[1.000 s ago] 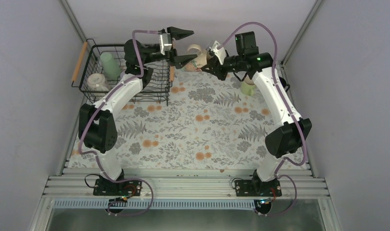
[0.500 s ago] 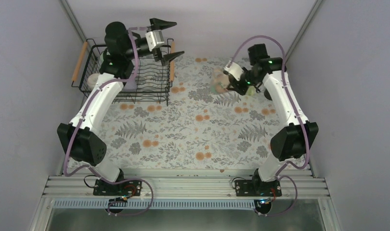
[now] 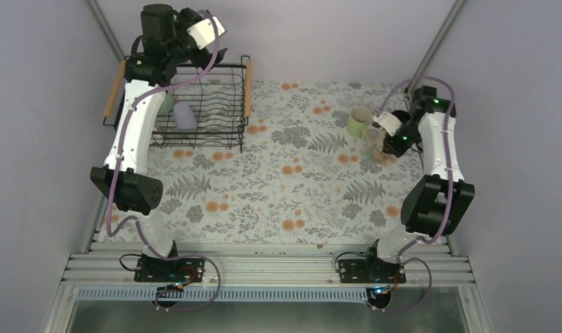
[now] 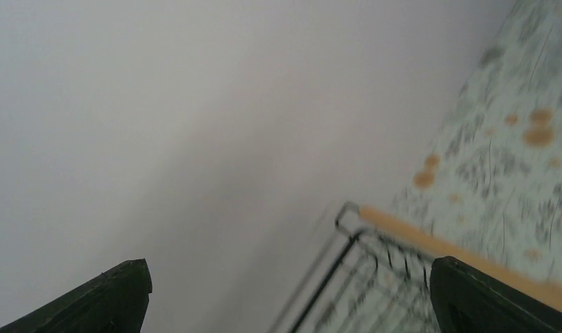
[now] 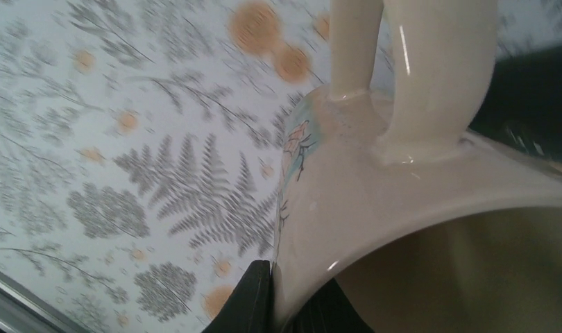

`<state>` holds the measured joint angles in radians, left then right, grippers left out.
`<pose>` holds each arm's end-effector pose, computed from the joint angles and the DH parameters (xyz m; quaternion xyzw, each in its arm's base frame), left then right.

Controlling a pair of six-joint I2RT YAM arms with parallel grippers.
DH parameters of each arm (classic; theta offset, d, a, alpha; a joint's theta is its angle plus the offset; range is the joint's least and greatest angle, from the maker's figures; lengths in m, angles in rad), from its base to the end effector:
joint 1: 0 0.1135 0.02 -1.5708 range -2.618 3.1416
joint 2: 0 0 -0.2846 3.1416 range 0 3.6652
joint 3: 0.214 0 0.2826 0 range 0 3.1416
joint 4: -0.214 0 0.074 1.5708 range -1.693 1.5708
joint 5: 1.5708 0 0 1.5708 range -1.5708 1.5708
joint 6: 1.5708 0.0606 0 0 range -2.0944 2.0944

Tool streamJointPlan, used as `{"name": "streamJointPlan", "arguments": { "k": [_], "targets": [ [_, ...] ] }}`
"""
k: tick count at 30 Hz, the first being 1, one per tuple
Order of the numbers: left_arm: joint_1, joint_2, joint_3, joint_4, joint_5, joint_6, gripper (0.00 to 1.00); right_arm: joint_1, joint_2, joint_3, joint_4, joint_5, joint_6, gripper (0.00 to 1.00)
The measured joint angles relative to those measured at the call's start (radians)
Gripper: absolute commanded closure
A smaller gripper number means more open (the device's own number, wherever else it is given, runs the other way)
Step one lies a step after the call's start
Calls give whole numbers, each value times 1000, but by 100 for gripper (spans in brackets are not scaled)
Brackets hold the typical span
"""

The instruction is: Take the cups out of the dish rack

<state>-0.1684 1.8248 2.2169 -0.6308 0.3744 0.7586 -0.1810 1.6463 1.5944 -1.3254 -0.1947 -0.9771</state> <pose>0.4404 -0.0974 0.5191 0.4482 0.6396 0.0366 0.6234 0.3425 -0.0508 0.3119 -0.3926 0.9095 0.0284 0.1334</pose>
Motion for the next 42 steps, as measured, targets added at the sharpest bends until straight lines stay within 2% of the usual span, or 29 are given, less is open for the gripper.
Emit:
{"name": "streamJointPlan", "arguments": {
  "k": [4,9,14,20,21,24,27,28,29,30,36,42],
  "targets": [
    [31,39,-16,-92,-126,43,0,-134,25,0,12,25,-35,96],
    [117,82,-20,-140,-190,50,0,-246,95,-8,47,60,-72,96],
    [179,110,8,-176,-210,55,0,-279,134,-40,70,89,-95,96],
    [201,175,103,-232,-206,66,0,-278,140,-45,70,96,-103,95],
    [202,181,110,-243,-206,66,0,-278,140,-45,69,96,-103,91],
    [204,190,113,-268,-206,69,0,-278,142,-45,71,96,-109,55],
    [206,199,114,-283,-207,73,0,-278,142,-39,82,92,-114,41],
    [208,200,114,-288,-208,76,0,-278,142,-34,86,90,-115,29],
    [208,203,114,-291,-209,77,0,-278,140,-31,95,87,-116,5],
    [210,205,114,-294,-211,80,0,-278,137,-25,99,84,-117,1],
    [223,231,124,-335,-235,119,0,-268,104,70,79,65,-117,0],
    [235,269,144,-395,-266,178,0,-160,-67,84,68,46,-111,0]
  ]
}}
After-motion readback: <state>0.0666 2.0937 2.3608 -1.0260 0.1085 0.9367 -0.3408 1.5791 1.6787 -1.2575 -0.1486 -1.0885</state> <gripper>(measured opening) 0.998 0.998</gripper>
